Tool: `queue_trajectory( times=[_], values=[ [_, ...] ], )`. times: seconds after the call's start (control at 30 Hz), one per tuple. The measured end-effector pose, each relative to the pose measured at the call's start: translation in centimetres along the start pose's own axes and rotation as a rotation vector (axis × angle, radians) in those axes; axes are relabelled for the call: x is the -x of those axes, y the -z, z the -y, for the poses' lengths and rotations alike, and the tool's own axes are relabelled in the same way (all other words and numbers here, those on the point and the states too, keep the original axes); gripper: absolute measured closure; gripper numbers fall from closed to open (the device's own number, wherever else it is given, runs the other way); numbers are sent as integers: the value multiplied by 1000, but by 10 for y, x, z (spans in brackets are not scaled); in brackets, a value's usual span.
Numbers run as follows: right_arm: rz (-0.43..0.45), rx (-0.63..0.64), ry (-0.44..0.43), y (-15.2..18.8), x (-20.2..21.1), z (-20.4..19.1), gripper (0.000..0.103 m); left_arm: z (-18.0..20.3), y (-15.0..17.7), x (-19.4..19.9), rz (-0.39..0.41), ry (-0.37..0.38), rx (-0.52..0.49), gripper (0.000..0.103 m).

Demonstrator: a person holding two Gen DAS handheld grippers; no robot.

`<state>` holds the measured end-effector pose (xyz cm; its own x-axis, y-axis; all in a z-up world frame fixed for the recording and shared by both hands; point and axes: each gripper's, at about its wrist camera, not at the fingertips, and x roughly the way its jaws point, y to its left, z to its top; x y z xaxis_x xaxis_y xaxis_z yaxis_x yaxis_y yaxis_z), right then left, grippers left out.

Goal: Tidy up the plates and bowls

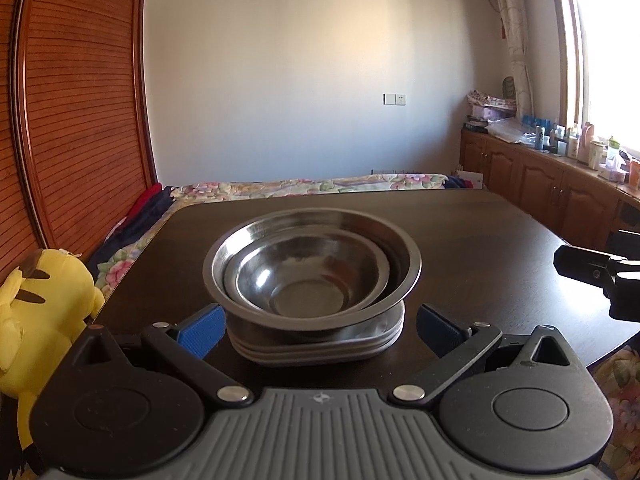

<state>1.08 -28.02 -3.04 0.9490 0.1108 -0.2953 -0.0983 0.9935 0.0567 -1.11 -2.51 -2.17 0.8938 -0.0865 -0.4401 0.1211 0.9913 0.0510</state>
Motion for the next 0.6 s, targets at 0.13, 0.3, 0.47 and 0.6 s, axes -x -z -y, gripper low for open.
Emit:
queue_trajectory(
  times=[0.13,0.3,0.47,0.6],
  values=[
    [-10,3,8,3,-1,2,0,-3,3,-3,-8,-4,6,0],
    [-20,-6,11,5,-3,7,0,-2,2,-3,-9,-7,5,0],
    [-19,-9,10,4,-1,8,0,-3,2,-2,-6,-6,5,0],
    [-20,-13,11,4,-3,9,0,-2,2,-2,-5,-7,5,0]
  ],
)
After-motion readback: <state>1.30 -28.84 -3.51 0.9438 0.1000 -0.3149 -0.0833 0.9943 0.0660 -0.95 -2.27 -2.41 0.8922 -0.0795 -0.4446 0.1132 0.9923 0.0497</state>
